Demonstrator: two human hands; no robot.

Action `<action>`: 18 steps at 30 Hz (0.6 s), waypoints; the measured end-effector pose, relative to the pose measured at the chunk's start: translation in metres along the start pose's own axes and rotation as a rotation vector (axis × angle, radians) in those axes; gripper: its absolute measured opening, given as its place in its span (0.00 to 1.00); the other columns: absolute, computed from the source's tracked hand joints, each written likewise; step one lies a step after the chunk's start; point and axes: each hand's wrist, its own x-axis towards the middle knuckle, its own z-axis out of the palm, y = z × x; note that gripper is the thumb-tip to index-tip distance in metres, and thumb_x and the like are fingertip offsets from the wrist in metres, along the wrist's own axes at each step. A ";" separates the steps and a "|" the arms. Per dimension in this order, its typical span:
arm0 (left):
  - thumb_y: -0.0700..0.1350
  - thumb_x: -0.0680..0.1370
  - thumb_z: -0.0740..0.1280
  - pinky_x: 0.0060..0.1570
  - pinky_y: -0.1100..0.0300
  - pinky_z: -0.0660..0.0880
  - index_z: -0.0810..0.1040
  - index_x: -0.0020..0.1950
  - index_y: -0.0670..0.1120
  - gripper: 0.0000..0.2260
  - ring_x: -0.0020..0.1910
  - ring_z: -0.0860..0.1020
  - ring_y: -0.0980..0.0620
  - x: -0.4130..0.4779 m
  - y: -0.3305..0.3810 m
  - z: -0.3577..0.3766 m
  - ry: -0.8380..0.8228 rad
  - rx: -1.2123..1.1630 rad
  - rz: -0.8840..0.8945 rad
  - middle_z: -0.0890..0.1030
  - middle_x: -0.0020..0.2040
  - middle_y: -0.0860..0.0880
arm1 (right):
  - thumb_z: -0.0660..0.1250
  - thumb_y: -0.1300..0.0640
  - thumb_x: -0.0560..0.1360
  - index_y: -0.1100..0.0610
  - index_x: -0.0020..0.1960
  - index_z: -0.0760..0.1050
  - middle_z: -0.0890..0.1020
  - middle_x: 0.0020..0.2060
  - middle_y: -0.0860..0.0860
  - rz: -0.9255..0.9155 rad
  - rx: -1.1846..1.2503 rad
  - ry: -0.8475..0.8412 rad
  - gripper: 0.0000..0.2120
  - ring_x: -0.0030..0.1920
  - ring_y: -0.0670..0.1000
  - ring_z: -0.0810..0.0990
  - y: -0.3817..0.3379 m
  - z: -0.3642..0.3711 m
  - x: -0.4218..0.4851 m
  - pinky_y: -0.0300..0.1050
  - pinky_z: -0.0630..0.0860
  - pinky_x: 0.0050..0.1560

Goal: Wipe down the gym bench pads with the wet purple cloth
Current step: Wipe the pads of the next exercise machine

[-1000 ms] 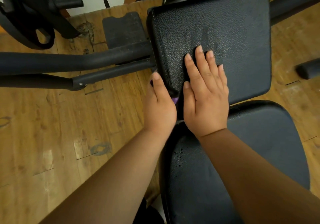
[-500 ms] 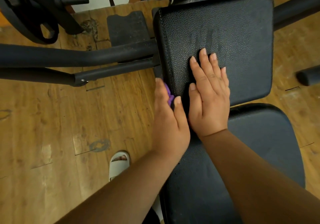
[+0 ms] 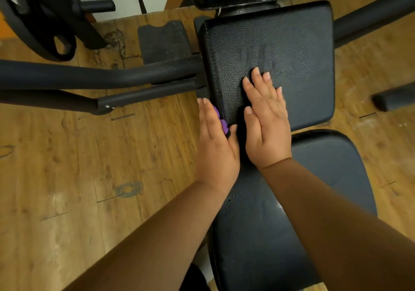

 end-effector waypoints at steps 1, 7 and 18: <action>0.50 0.81 0.54 0.70 0.75 0.48 0.45 0.78 0.38 0.31 0.78 0.52 0.44 -0.001 -0.001 -0.004 -0.035 0.008 -0.003 0.51 0.78 0.36 | 0.52 0.59 0.80 0.59 0.73 0.66 0.64 0.74 0.56 0.006 -0.007 -0.014 0.22 0.76 0.48 0.54 -0.001 -0.001 0.000 0.46 0.46 0.77; 0.45 0.83 0.59 0.56 0.81 0.58 0.55 0.79 0.47 0.25 0.69 0.68 0.53 -0.006 0.008 -0.058 -0.220 0.000 -0.121 0.67 0.74 0.47 | 0.57 0.49 0.76 0.54 0.76 0.60 0.53 0.76 0.47 0.182 0.008 -0.179 0.29 0.77 0.45 0.46 -0.028 -0.004 -0.022 0.39 0.38 0.75; 0.45 0.80 0.65 0.63 0.50 0.74 0.81 0.55 0.61 0.11 0.60 0.78 0.57 -0.027 0.038 -0.178 -0.290 -0.511 -0.405 0.82 0.59 0.55 | 0.71 0.56 0.70 0.59 0.51 0.80 0.83 0.44 0.55 0.870 1.008 -0.204 0.11 0.46 0.54 0.80 -0.154 -0.017 -0.045 0.48 0.76 0.50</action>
